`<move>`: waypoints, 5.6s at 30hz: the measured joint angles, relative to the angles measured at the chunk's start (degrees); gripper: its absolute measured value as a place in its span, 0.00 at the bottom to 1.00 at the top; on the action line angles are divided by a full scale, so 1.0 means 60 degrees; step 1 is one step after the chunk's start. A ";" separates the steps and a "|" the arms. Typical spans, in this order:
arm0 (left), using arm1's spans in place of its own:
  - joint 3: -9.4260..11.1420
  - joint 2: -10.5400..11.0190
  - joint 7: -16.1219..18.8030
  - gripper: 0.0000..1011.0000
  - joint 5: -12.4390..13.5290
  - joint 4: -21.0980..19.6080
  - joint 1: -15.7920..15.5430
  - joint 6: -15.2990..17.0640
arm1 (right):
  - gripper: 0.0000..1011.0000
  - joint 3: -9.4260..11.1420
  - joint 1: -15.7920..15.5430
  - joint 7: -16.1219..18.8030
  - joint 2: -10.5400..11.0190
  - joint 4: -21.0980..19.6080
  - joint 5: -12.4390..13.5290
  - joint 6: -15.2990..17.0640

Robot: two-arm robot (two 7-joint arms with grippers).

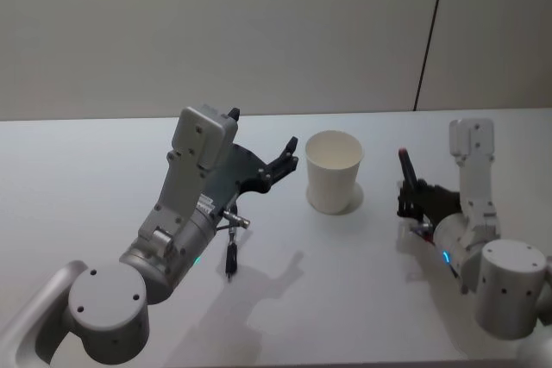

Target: Place the pen into the pen holder.

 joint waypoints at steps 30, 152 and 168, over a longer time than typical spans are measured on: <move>-0.0001 0.0000 0.0001 0.99 0.0000 0.0000 0.0000 0.0000 | 0.18 0.0074 -0.0283 0.2188 0.0288 -0.0873 -0.0319 -0.3769; 0.0000 0.0000 0.0001 0.99 0.0000 0.0000 0.0000 0.0000 | 0.99 0.0634 0.3680 0.3875 -0.1279 0.4870 -0.1281 -0.6768; 0.0000 0.0000 0.0000 0.99 0.0000 0.0000 0.0000 0.0000 | 0.99 0.0813 0.1705 0.3355 -0.0620 0.0468 -0.1309 -0.3753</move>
